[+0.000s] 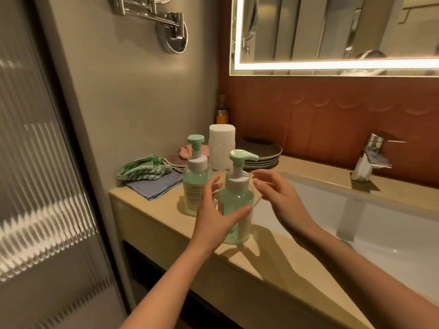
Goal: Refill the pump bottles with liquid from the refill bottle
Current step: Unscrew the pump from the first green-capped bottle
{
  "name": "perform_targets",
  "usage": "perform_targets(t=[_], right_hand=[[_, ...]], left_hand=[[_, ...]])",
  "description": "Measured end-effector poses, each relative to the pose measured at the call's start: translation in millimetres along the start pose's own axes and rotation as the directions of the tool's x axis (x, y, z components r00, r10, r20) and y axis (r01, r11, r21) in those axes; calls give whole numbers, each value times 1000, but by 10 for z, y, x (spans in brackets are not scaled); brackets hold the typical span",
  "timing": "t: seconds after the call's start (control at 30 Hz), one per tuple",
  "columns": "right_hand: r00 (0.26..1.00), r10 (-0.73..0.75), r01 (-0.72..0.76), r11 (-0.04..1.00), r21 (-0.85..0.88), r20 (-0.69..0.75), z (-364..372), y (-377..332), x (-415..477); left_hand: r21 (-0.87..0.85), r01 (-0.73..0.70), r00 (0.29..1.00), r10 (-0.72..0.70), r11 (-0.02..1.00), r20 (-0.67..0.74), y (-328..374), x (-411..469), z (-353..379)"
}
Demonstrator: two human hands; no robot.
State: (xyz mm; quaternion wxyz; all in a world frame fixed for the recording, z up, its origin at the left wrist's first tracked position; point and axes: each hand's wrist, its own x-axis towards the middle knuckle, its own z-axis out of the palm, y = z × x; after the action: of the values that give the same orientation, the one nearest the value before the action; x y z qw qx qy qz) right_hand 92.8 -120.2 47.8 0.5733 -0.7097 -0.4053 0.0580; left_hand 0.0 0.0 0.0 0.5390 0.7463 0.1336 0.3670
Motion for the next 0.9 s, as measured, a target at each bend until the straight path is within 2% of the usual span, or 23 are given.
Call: perform_targets(t=[0.3, 0.57, 0.67, 0.8, 0.9], right_hand=[[999, -17, 16, 1000, 16, 35, 142, 17, 338], [980, -30, 55, 991, -120, 198, 33, -137, 544], [979, -26, 73, 971, -227, 204, 31, -129, 576], [975, -81, 132, 961, -242, 209, 63, -152, 549], [983, -150, 175, 945, -277, 111, 124, -112, 526]], left_hand=[[90, -7, 1000, 8, 996, -6, -196, 131, 126], [121, -30, 997, 38, 992, -67, -336, 109, 163], [158, -33, 997, 44, 987, -67, -345, 119, 156], [191, -24, 996, 38, 981, -74, -368, 120, 157], [238, -5, 996, 27, 971, -89, -404, 120, 155]])
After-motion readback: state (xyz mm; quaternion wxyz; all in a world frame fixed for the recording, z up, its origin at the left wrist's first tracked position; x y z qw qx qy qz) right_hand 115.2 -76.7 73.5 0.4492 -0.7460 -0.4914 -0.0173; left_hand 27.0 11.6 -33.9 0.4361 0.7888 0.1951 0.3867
